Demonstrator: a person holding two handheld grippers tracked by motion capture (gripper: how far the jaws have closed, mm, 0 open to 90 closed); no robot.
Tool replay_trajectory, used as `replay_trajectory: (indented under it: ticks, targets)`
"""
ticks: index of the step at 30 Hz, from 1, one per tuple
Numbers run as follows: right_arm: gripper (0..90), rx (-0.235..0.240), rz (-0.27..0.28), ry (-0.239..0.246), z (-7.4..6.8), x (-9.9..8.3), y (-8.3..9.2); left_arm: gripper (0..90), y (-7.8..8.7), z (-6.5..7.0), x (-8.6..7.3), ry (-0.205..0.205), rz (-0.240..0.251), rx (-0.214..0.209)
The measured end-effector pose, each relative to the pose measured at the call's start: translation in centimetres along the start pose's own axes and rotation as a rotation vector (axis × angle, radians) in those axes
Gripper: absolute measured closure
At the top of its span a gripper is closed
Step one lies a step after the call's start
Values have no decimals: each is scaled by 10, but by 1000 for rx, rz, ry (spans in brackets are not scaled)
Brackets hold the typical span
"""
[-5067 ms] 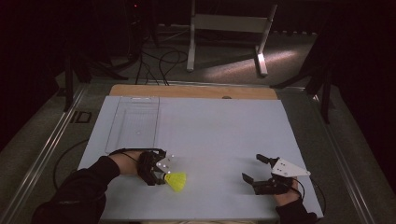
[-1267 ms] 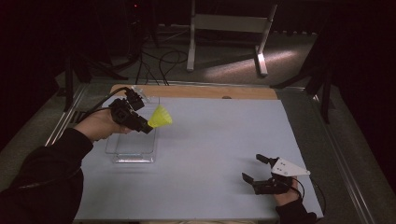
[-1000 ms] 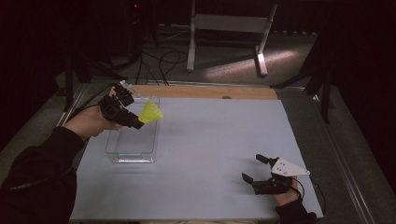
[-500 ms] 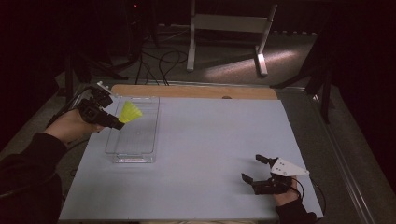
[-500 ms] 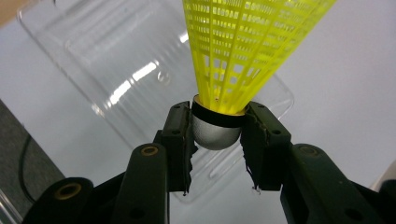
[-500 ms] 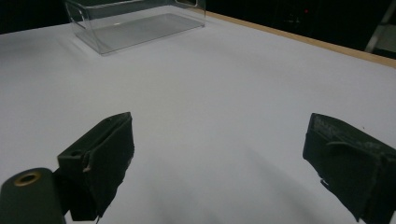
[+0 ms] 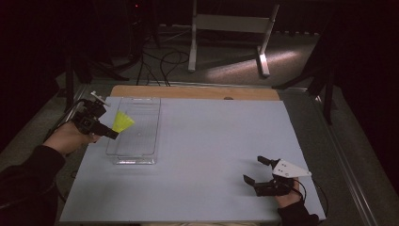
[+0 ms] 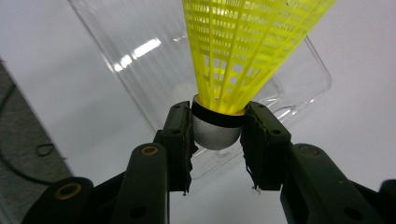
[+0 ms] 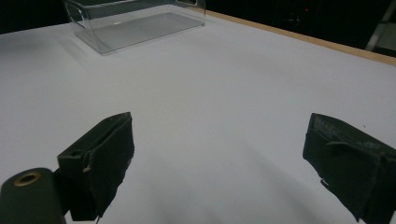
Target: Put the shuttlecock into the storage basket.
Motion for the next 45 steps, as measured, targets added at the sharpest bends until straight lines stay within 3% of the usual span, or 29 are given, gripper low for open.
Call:
replay_trajectory:
  ticks: [6, 8, 15, 24, 34, 45]
  targets:
    - [90, 1, 1, -1, 0, 0, 0, 649, -14, -3, -6, 33, -26, 3]
    - [90, 1, 1, 0, 0, 0, 0, 649, -17, -4, -7, 42, -29, -14]
    - [90, 3, 0, -2, 0, 0, 0, 649, -27, -7, -10, 46, -44, -14]
    - [90, 5, -1, 2, 0, 0, 0, 649, -40, -14, -13, 44, -63, -2]
    - [90, 9, 0, -5, 0, 0, 0, 648, -54, -12, -14, 2, -100, 28]
    - [90, 9, -1, -8, 0, 0, 0, 646, -61, -9, -11, -2, -130, 44]
Point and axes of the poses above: each handheld gripper's, and its own axes: y roughly backward along the jaws, x roughly out of its top, z roughly to its right, the point moved 2 cm from there along -y, roughly forward along the jaws, and after that the axes turned 14 degrees about y, right-handed, at the moved point
